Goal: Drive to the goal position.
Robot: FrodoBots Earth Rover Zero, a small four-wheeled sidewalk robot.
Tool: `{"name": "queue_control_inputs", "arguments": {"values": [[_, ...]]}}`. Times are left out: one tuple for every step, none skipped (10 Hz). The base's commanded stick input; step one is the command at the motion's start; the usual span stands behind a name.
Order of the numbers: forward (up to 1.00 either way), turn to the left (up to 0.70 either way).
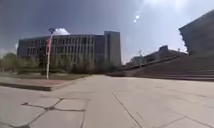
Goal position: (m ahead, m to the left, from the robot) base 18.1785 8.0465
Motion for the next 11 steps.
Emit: {"name": "queue_control_inputs", "arguments": {"values": [[1.00, -0.33], [1.00, -0.33], [1.00, -0.33], [1.00, -0.33], [1.00, -0.33], [1.00, -0.33], [1.00, -0.33], [1.00, -0.33], [1.00, -0.33], [1.00, -0.33], [1.00, -0.33]]}}
